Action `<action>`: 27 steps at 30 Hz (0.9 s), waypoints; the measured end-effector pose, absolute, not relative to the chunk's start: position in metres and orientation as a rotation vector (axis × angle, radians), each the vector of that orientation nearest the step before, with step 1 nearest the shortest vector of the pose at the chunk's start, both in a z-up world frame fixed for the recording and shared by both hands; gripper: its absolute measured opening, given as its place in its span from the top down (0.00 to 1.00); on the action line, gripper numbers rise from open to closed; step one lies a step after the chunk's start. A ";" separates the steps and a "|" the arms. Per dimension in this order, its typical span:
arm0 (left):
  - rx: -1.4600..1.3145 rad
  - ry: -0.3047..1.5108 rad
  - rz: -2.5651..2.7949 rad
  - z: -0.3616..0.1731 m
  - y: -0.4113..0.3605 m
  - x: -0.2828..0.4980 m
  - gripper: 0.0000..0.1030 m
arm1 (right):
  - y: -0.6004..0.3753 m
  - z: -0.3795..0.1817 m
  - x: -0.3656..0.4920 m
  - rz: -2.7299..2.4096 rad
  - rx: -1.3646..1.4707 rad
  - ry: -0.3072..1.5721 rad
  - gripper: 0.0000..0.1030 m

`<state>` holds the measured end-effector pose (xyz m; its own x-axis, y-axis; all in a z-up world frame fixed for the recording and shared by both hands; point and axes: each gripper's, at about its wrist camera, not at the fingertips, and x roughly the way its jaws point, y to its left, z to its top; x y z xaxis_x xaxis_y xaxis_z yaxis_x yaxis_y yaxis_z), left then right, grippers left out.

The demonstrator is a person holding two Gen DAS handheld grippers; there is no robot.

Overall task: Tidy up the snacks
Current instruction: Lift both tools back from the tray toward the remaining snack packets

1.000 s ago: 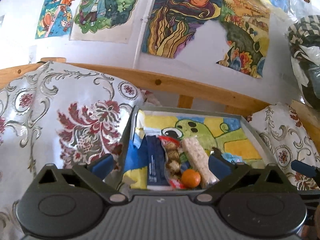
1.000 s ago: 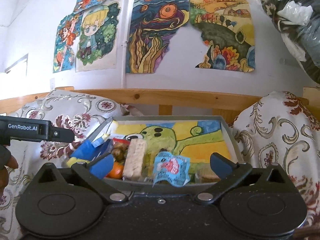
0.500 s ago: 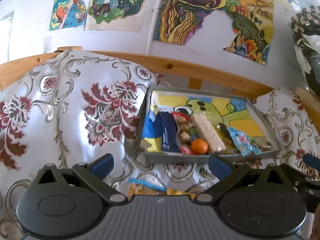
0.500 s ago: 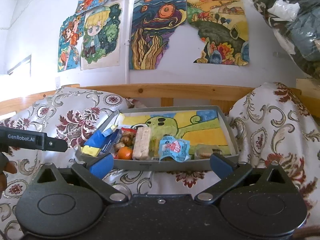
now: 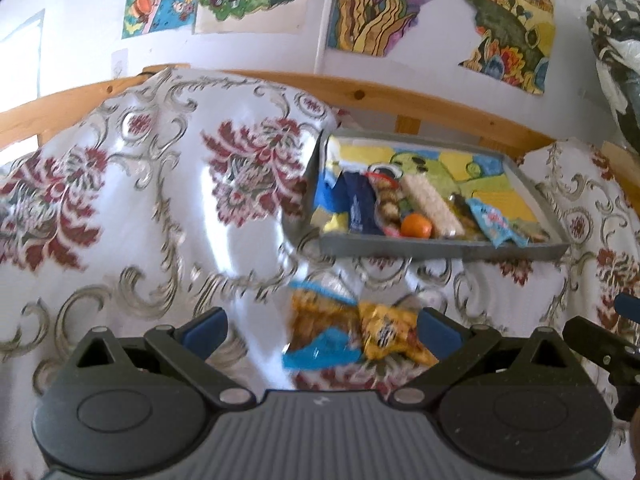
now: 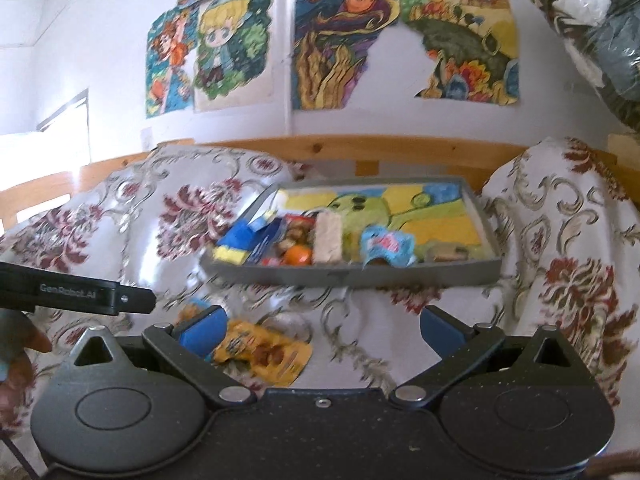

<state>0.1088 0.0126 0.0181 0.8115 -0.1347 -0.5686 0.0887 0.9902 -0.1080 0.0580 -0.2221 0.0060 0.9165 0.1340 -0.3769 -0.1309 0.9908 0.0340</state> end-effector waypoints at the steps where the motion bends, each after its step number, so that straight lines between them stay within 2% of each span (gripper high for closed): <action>1: -0.077 0.620 -0.117 0.016 0.015 0.106 0.01 | -0.220 0.005 0.056 0.143 0.006 0.396 0.01; 27: -0.014 0.715 -0.090 -0.011 0.028 0.088 0.01 | -0.193 -0.024 0.065 0.246 0.005 0.538 0.01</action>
